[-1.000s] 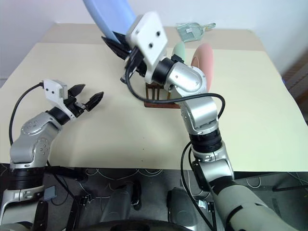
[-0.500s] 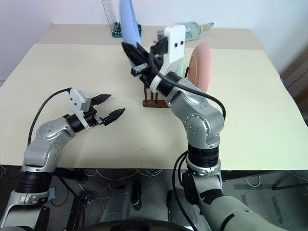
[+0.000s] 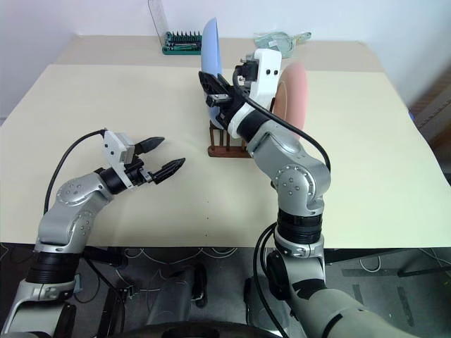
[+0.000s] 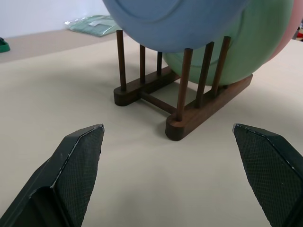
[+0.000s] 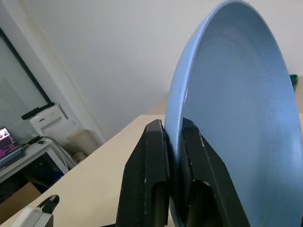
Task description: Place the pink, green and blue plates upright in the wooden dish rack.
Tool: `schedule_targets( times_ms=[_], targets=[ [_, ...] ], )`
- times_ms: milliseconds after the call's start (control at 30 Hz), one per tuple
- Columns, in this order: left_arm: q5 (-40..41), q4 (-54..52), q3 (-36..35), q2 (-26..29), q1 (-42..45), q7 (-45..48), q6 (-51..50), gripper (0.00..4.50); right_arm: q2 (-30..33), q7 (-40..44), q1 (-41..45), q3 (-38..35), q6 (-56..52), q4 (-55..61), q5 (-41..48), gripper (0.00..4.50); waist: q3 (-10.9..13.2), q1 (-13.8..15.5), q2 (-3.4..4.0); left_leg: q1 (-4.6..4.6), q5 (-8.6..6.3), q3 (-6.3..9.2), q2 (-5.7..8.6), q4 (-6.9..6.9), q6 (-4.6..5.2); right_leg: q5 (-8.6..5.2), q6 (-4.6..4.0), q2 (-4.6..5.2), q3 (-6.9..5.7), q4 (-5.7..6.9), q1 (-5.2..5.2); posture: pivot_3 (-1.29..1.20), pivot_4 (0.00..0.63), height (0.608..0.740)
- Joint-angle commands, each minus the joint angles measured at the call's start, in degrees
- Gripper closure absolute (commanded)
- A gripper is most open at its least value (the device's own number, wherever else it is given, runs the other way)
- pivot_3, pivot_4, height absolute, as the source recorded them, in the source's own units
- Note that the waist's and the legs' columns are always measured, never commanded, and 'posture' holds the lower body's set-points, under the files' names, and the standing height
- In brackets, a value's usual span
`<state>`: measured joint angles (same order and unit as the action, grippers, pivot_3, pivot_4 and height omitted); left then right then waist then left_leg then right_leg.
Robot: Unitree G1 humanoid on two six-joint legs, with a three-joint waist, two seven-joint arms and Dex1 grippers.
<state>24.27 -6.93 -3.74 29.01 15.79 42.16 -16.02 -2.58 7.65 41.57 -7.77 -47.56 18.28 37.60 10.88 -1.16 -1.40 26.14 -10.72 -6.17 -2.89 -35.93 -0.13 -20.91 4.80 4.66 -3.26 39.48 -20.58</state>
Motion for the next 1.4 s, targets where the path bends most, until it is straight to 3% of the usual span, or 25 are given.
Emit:
schedule_targets(
  times_ms=[33, 500, 600, 800, 833, 1100, 1400],
  targets=[
    [0.0, -2.2, -1.0, 0.1, -0.2, -0.1, 0.8, 0.02, -0.7, -1.5, 0.6, -0.8, 0.0, 1.1, 2.3, 4.50, 0.0, 0.0, 0.00, 0.00, 0.00, 0.00, 0.00, 0.00, 0.00, 0.00, 0.00, 0.00, 0.00, 0.00, 0.00, 0.00, 0.150, 0.732],
    [0.1, -1.5, -1.3, -0.3, 0.3, -0.3, 1.1, 0.02, -0.9, -6.0, -1.1, -2.1, -0.9, -0.9, 5.6, 4.50, 0.0, 0.0, 0.00, 0.00, 0.00, 0.00, 0.00, 0.02, 0.01, 0.00, 0.00, 0.01, 0.00, -0.01, 0.00, 0.00, 0.150, 0.732],
    [0.0, -1.5, -1.3, -0.3, 0.3, -0.3, 1.1, 0.00, -0.7, -6.5, -1.2, -2.3, -0.8, -1.2, 6.2, 3.36, 0.0, 0.0, 0.00, 0.00, 0.00, 0.00, 0.00, 0.02, 0.01, 0.00, 0.00, 0.01, 0.00, -0.01, 0.00, 0.00, 0.150, 0.732],
    [0.0, -1.7, -1.2, -0.3, 0.2, -0.4, 1.1, 0.00, 0.0, -6.7, -1.1, -1.8, -0.3, -1.0, 6.1, 0.30, 0.0, 0.0, 0.00, 0.00, 0.00, 0.00, 0.00, 0.03, 0.01, 0.00, 0.00, 0.01, 0.00, -0.02, -0.01, 0.00, 0.150, 0.732],
    [0.1, -1.7, -1.2, -0.4, 0.2, -0.4, 1.1, 0.00, 0.7, -6.4, -0.9, -1.2, 0.0, -0.9, 5.3, 0.04, 0.0, 0.0, 0.00, 0.00, 0.00, 0.00, 0.00, 0.03, 0.01, 0.00, 0.00, 0.01, 0.01, -0.02, -0.01, 0.00, 0.150, 0.732],
    [0.1, -1.3, -1.0, -0.6, 0.0, -0.1, 1.4, 0.00, 6.4, -3.3, 1.3, 2.8, 2.3, 0.6, 0.6, 0.04, 0.0, 0.0, 0.01, 0.01, 0.00, 0.00, 0.00, 0.03, 0.01, 0.00, 0.00, 0.01, 0.01, -0.03, -0.02, 0.00, 0.150, 0.732],
    [-0.4, -0.9, -0.4, -1.6, 0.0, -0.3, 2.1, 0.00, 24.3, 10.6, 3.3, 8.9, 9.8, 8.3, -9.6, 0.04, 0.0, 0.1, 0.01, 0.08, -0.01, 0.00, 0.00, 0.04, 0.02, 0.00, 0.00, 0.02, 0.01, -0.07, -0.08, 0.00, 0.150, 0.732]
  ],
)
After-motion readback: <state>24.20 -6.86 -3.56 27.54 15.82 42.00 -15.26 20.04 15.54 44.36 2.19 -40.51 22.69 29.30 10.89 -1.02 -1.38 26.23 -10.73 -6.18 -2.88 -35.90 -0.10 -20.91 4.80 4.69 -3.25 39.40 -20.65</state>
